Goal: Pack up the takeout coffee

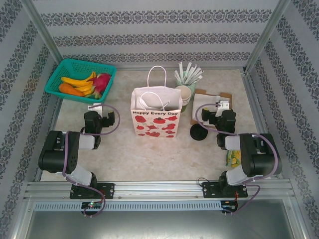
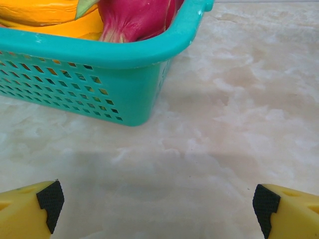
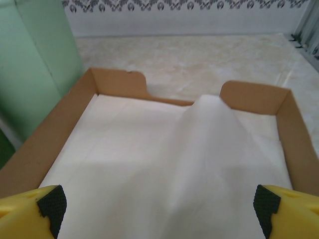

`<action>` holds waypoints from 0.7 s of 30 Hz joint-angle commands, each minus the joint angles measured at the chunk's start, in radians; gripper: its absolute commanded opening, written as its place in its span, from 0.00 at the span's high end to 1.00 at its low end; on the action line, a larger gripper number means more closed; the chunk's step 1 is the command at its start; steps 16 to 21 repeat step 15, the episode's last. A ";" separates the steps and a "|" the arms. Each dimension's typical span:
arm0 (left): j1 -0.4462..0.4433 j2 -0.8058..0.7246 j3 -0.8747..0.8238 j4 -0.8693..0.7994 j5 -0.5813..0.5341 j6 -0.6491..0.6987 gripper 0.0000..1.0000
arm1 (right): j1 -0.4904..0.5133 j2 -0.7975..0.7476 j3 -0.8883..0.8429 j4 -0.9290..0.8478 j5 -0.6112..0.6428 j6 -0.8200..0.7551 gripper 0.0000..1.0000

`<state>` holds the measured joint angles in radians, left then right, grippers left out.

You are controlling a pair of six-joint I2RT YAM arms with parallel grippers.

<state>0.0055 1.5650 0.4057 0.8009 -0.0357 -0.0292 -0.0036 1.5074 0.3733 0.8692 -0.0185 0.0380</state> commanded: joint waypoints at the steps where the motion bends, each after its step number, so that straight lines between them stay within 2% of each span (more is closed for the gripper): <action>1: -0.009 -0.004 0.004 0.038 0.011 0.015 0.00 | 0.004 -0.001 0.013 0.018 0.036 0.007 0.02; 21: -0.006 -0.001 0.007 0.035 0.019 0.015 0.00 | 0.004 -0.001 0.012 0.021 0.038 0.004 0.02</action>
